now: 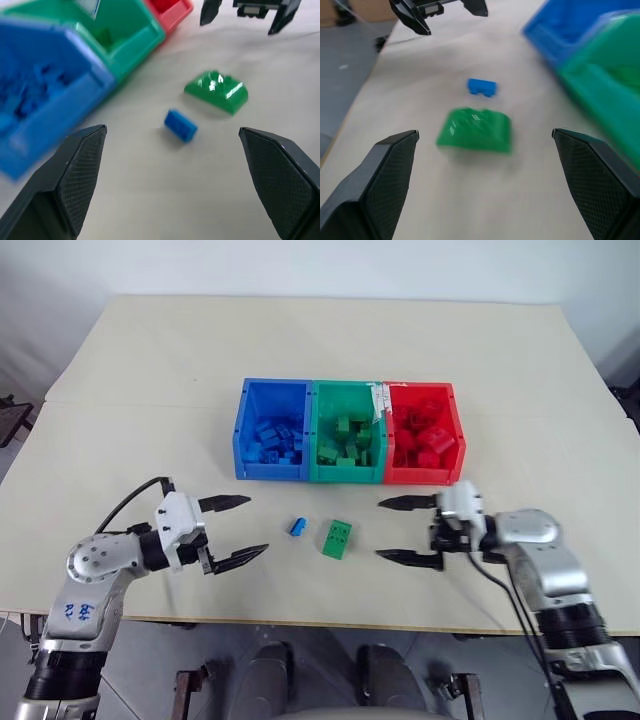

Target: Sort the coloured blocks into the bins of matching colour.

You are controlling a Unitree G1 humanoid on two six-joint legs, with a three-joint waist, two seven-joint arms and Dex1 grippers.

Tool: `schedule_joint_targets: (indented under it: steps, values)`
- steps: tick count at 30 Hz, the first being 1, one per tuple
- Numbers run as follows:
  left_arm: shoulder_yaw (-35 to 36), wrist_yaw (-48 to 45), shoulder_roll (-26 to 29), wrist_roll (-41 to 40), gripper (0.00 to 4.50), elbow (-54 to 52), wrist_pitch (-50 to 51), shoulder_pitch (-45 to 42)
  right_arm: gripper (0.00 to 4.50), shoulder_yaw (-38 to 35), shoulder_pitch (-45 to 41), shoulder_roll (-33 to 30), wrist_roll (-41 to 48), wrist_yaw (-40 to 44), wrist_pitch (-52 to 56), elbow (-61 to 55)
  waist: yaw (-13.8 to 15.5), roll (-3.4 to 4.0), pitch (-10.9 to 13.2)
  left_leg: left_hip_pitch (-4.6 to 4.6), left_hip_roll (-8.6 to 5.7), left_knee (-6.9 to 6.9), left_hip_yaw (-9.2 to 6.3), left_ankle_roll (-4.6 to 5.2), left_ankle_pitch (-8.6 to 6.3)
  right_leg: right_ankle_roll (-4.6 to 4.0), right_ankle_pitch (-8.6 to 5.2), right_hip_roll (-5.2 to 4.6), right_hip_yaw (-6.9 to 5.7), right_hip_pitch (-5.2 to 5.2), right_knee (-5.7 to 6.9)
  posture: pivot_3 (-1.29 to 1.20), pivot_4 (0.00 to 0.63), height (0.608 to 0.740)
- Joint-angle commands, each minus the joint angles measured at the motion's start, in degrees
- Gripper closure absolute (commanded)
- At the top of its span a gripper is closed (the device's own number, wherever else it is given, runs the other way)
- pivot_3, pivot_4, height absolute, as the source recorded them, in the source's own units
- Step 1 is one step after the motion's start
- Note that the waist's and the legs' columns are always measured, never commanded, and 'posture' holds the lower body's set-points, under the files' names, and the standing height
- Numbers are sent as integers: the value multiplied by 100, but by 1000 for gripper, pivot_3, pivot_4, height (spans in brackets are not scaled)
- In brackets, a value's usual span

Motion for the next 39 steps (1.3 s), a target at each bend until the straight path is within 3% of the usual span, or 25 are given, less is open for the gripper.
schedule_joint_targets:
  steps: [1, 6, 16, 21, 26, 33, 39]
  values:
    - [260, 122, 74, -36, 0, -201, -50, 171, 27, 222, -190, 108, -160, -95, 90, -59, 34, 0, 0, -3, -3, 2, 0, 0, 0, 0, 0, -2, -3, 0, 0, 0, 150, 740]
    - [410, 298, 52, -75, 0, -543, 2, 544, 27, 733, -551, 605, -840, -663, 35, 471, 5, -9, -5, -4, -7, 5, -6, 1, 0, 0, 0, -3, -4, 3, 1, 0, 150, 740]
    - [418, 463, 12, -126, 0, -760, 102, 619, 27, 947, -450, 596, -1325, -929, 3, 638, 5, -10, -5, -2, -7, 4, 1, 0, 0, -2, -1, -2, -4, 3, 6, 0, 150, 740]
    - [361, 453, 12, -124, 0, -707, 98, 471, 1040, 919, -417, 632, -1245, -944, -14, 509, 4, -10, -6, 0, -6, 4, 1, 0, 1, -2, -1, -1, -4, 2, 8, 0, 150, 740]
    - [290, 427, -6, -108, 0, -640, 100, 324, 1040, 585, -481, 701, -635, -660, -52, 241, 2, -9, -5, -1, -6, 1, 1, 0, 1, -2, -1, -1, -4, 1, 7, 0, 150, 740]
    - [243, 478, -35, -143, 0, -654, 177, 163, 1040, -277, -1642, 725, 33, -1084, 593, 434, -37, -7, -4, -1, -1, 1, -5, -1, 2, -2, -1, 1, 2, -7, 11, 0, 150, 740]
    - [173, 514, -106, -89, 0, -642, 191, 68, 1040, -557, -2850, 876, -653, -2034, -227, 2142, -79, -8, -4, -3, -3, -6, 4, -2, 2, -3, -1, 0, 2, -12, 12, 0, 150, 740]
